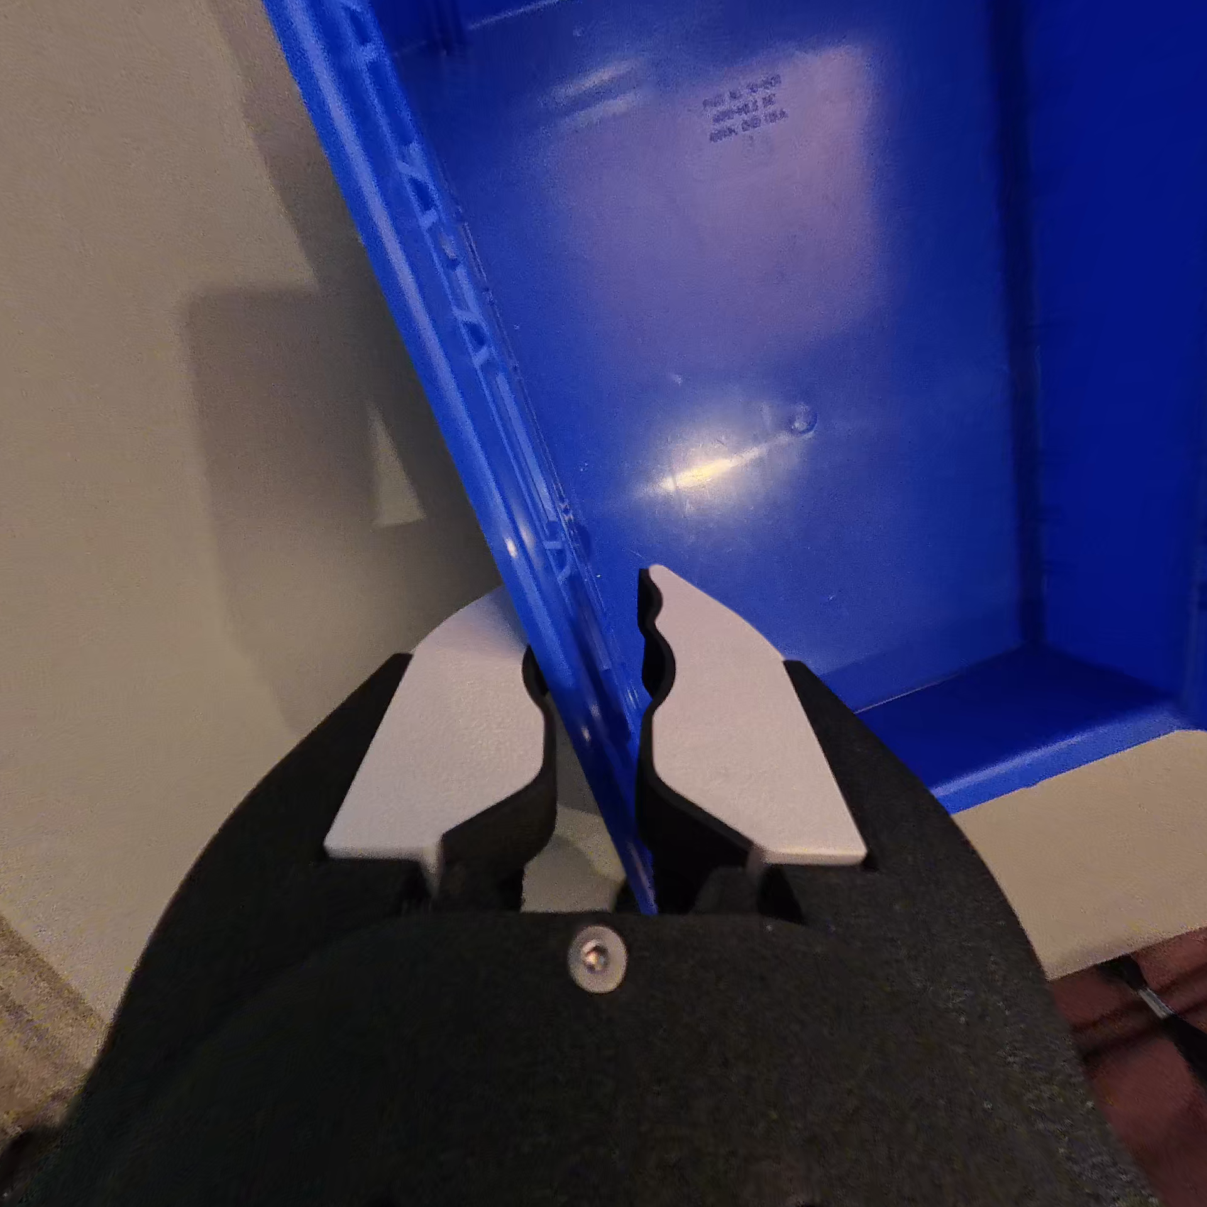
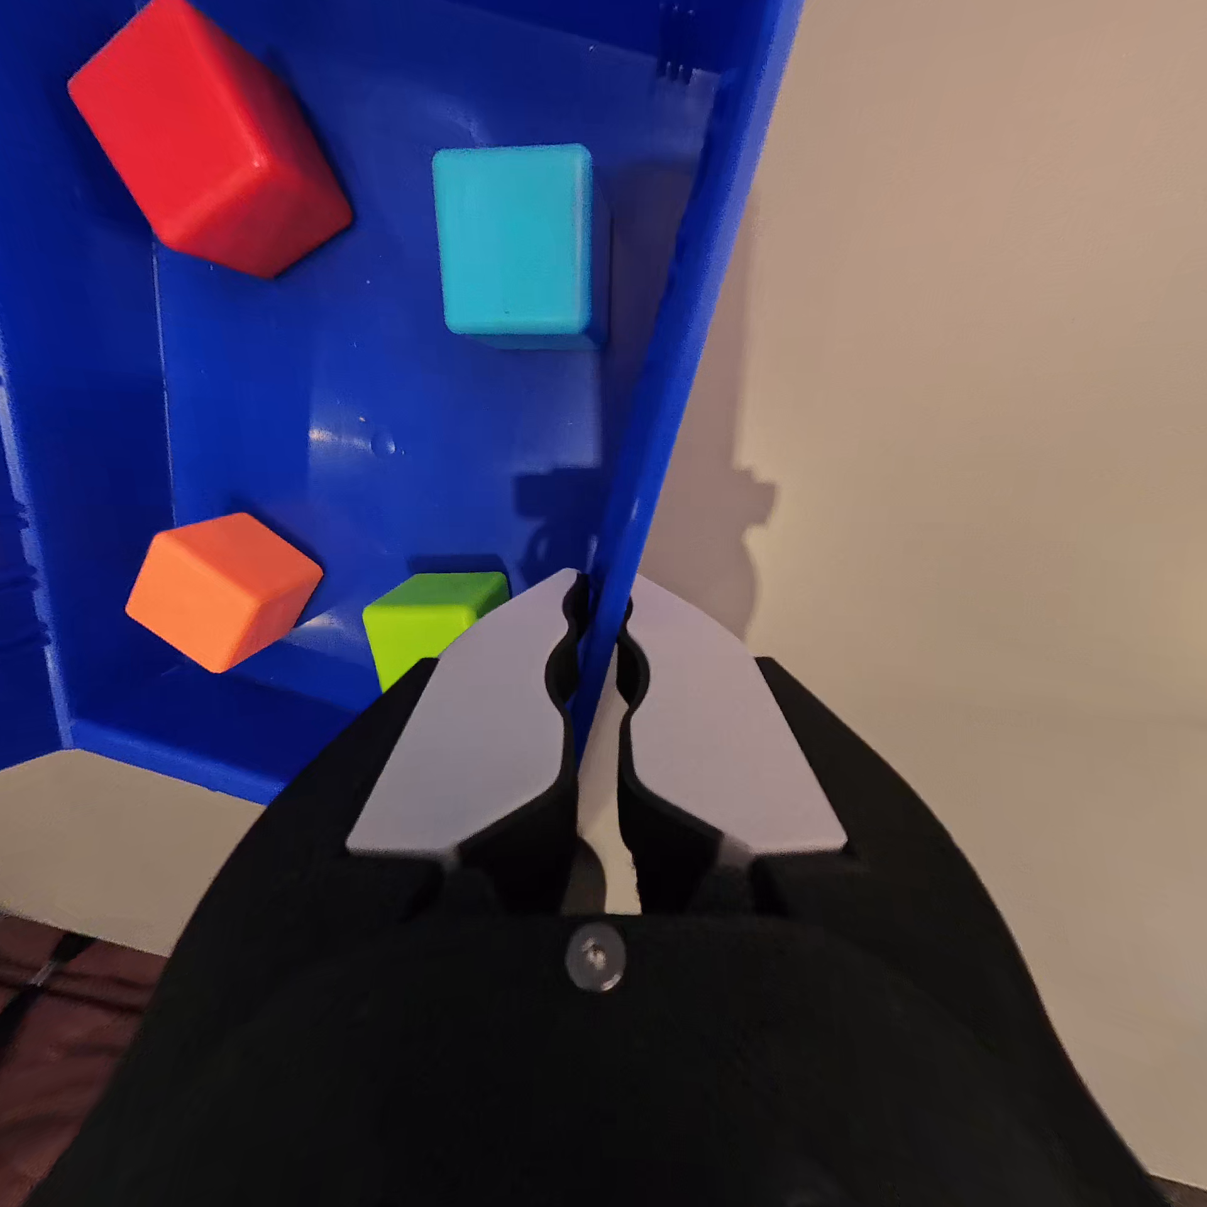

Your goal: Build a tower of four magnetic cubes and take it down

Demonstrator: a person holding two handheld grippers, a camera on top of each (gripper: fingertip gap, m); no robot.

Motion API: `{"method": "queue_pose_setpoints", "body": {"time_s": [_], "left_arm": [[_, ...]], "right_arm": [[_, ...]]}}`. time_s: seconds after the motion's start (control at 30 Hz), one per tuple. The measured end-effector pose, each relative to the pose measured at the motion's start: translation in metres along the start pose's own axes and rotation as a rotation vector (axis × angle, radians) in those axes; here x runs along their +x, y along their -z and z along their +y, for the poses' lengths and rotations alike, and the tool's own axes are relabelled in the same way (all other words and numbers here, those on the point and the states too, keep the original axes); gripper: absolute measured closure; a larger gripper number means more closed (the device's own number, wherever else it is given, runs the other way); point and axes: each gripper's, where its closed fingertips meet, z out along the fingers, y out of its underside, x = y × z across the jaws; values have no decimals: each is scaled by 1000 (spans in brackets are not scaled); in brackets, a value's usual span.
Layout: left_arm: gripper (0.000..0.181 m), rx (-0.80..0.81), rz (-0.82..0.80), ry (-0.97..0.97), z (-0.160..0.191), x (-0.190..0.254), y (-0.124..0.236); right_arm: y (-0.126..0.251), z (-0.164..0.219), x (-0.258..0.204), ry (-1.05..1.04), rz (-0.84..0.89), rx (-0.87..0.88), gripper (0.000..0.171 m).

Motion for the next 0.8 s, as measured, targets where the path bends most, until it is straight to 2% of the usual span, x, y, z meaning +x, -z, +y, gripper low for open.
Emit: {"method": "queue_pose_setpoints", "body": {"time_s": [0.17,0.37,0.5,0.63,0.8], "left_arm": [[158,-30,-92,-131,-17,44,-16],[149,-48,-95,-208,-18,85,-22],[140,-54,-119,-262,-19,97,-25],[140,-41,-106,-270,-22,105,-26],[139,-35,-129,-287,-23,111,-28]], "right_arm": [[-10,-13,-53,70,-9,-29,164],[-18,-16,-95,146,-11,-49,163],[-26,-20,-99,191,-4,-53,161],[-42,-30,-96,175,37,-52,158],[-43,-31,-90,149,72,-53,157]]}}
